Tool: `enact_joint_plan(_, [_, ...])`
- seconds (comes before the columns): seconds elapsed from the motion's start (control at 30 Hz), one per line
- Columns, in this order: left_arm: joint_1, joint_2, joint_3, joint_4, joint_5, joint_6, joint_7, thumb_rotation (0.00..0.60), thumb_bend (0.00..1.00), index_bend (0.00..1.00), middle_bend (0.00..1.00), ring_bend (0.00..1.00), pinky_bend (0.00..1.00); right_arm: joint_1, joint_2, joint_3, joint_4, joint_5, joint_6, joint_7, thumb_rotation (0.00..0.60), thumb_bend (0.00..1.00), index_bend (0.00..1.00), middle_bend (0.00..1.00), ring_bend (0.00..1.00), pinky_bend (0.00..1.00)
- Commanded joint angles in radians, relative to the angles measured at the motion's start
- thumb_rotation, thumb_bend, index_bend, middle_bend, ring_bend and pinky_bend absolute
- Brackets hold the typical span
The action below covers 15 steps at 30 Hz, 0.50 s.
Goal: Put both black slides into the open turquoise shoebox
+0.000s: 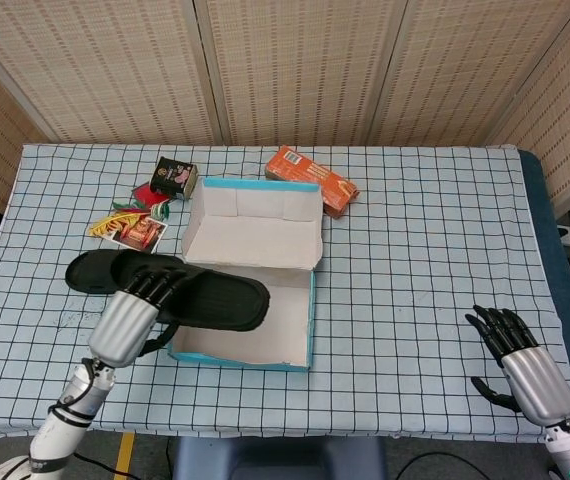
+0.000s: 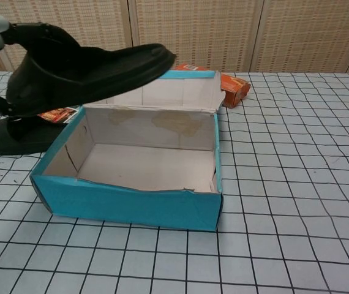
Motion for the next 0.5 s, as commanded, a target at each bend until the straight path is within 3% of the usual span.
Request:
enact_joint_plan(0.03, [-0.075, -0.076, -0.033, -0.051, -0.061, -0.083, 0.093, 0.6, 0.67, 0.81, 0.91, 0.87, 0.75, 0.004, 0.002, -0.001, 0.002, 0.0, -0.006, 0.006, 0.6, 0.17, 0.0, 0.0, 0.0, 0.0])
enact_joint_plan(0.27, [-0.157, -0.218, -0.091, 0.009, -0.19, -0.128, 0.147, 0.6, 0.67, 0.81, 0.91, 0.87, 0.75, 0.01, 0.008, -0.005, 0.004, 0.0, -0.015, 0.024, 0.6, 0.17, 0.0, 0.0, 0.0, 0.0])
enact_joint_plan(0.5, [-0.209, -0.272, -0.109, 0.092, -0.345, -0.173, 0.202, 0.6, 0.67, 0.81, 0.91, 0.87, 0.75, 0.01, 0.014, -0.003, 0.009, 0.005, -0.009, 0.042, 0.6, 0.17, 0.0, 0.0, 0.0, 0.0])
